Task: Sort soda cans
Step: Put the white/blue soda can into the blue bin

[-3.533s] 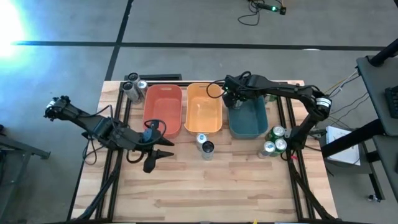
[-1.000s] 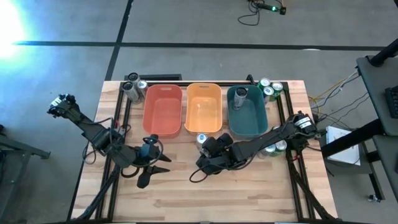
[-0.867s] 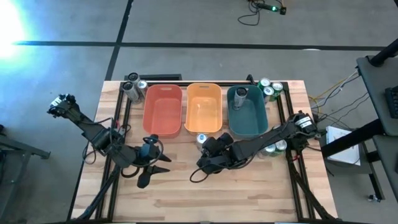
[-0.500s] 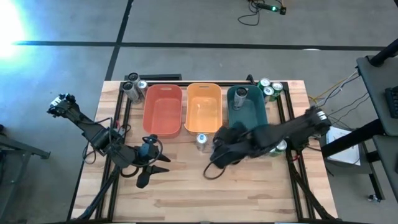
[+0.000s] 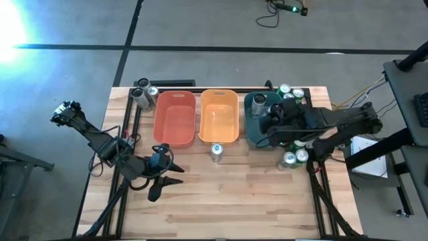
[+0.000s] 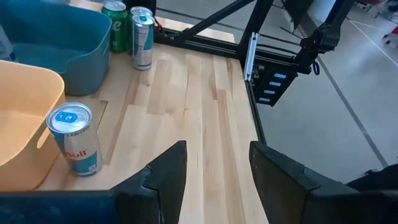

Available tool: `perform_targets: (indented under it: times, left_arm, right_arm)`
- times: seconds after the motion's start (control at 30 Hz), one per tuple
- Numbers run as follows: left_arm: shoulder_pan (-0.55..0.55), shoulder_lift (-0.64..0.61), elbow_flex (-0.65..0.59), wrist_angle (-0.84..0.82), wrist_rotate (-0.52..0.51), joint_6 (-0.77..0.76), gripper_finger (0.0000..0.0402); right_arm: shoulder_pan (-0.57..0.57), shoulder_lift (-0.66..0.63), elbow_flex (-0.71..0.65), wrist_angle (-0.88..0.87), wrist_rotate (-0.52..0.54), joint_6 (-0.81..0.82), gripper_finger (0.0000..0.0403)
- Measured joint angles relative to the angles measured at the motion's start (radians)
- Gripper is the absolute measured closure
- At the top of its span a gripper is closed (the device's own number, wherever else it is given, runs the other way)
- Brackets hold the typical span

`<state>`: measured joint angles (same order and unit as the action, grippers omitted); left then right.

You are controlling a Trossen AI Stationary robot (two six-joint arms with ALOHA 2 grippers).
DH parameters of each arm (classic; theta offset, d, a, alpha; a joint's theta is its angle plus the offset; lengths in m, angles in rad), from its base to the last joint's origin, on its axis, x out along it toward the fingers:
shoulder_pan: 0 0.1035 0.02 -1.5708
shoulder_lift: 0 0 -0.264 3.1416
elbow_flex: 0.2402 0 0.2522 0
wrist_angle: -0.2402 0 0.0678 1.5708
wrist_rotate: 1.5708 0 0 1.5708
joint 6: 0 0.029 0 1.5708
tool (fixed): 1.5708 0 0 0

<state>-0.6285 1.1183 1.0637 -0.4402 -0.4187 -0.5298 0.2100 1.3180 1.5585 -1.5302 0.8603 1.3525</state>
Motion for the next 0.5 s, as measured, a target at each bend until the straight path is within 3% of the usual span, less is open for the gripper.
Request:
perform_targets:
  times: [0.17,0.5]
  left_arm:
    - [0.0,0.0,0.0,0.016,0.0,-0.004,0.0242]
    - [0.0,0.0,0.0,0.021,0.0,-0.012,0.0242]
  right_arm:
    - [-0.078,-0.034,-0.206,0.049,-0.008,0.083,0.0153]
    - [-0.199,-0.072,-0.495,0.4,-0.082,-0.142,0.0152]
